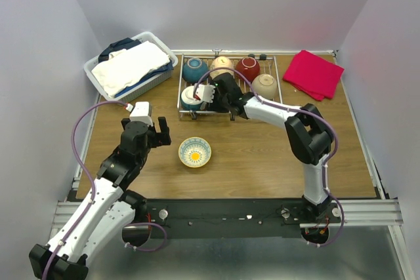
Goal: Unload the bowls from the dish rack
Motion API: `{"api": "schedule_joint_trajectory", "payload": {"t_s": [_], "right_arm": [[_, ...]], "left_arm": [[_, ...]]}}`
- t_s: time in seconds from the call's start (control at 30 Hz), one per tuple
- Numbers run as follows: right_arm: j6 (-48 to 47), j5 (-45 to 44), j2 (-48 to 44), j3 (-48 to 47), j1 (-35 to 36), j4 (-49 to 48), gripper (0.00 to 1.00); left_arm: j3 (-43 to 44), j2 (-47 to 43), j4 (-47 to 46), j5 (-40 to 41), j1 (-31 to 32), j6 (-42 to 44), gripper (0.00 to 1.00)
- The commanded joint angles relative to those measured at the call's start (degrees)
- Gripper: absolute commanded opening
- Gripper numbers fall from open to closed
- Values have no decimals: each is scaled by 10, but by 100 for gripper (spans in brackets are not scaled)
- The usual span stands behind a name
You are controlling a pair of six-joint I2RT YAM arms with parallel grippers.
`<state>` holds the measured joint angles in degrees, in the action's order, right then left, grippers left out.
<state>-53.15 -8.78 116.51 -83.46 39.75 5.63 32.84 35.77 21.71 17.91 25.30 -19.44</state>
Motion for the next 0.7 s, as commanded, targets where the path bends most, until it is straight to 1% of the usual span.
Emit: {"api": "schedule_joint_trajectory", "payload": {"t_s": [0.0, 0.23, 0.4, 0.6, 0.63, 0.67], "right_arm": [[58, -14, -33, 15, -3, 15, 66], [117, -18, -58, 16, -3, 10, 60], [165, -27, -75, 32, -3, -20, 57], [245, -33, -94, 56, -5, -51, 53], [270, -32, -95, 58, -5, -53, 53], [283, -36, -97, 59, -5, -70, 52]], "left_arm": [[-9, -8, -19, -10, -5, 6, 99], [-8, -13, -20, -14, -5, 6, 99], [-9, -16, -21, -16, -5, 5, 99], [-9, -15, -22, -19, -5, 5, 99], [-9, -16, -22, -20, -5, 6, 99], [-9, -15, -22, -20, -5, 5, 99]]}}
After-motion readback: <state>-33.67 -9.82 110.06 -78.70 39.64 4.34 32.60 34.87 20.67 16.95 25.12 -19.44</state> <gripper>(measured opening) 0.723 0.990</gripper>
